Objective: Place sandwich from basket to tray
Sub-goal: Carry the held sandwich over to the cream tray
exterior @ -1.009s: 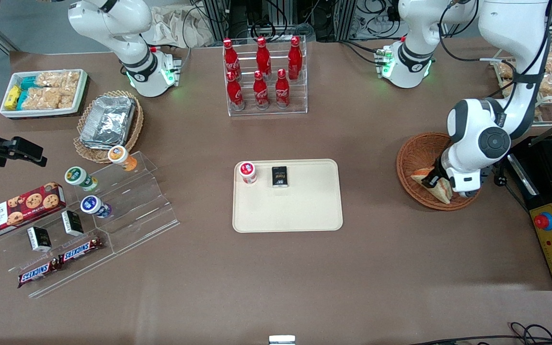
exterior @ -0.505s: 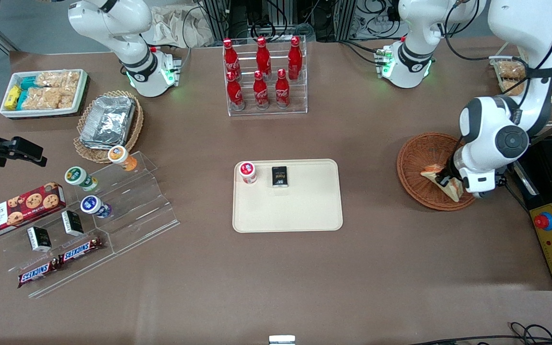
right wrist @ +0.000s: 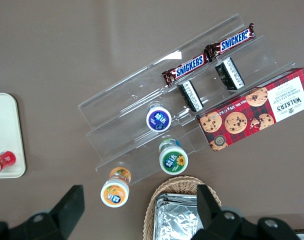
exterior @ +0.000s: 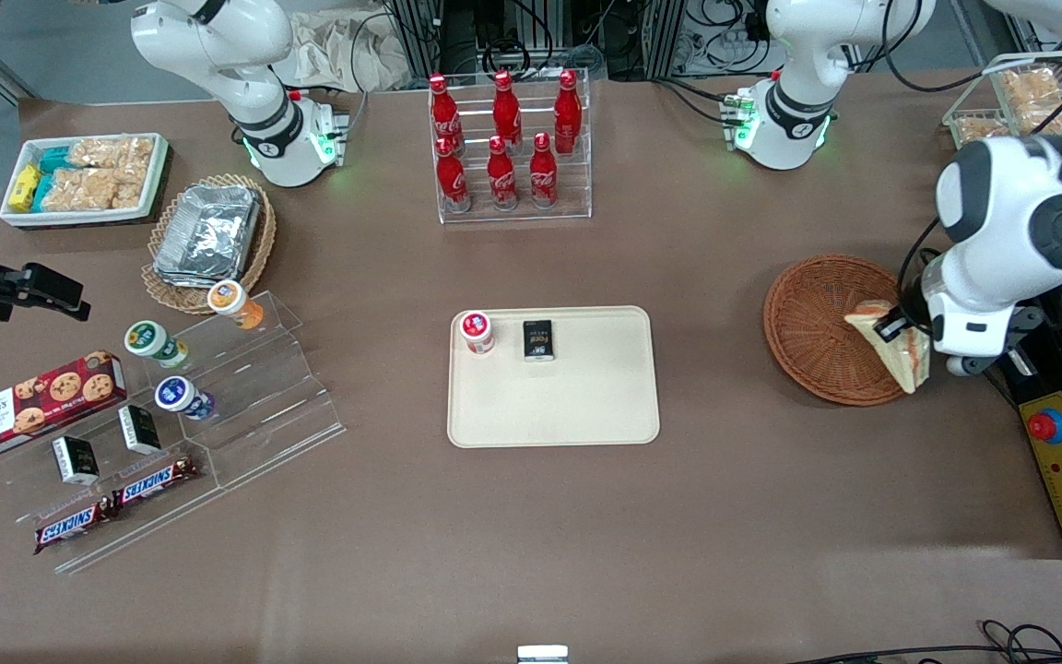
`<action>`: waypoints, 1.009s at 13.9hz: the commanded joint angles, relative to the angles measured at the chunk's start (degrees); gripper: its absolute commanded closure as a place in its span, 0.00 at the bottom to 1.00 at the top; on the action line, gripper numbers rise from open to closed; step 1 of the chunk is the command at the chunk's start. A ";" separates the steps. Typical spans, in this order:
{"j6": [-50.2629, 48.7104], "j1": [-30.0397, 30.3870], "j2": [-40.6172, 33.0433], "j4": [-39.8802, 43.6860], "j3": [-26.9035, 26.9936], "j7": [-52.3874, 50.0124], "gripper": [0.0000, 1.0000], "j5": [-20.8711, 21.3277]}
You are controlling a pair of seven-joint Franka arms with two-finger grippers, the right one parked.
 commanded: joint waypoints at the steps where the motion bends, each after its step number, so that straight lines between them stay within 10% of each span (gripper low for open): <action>1: -12.21 -0.03 -0.64 10.71 -3.21 6.58 1.00 -0.13; 7: -18.86 -0.56 -1.17 19.19 -12.86 9.33 1.00 -7.60; 14: -7.29 -1.17 1.20 10.61 -22.99 9.06 1.00 -9.54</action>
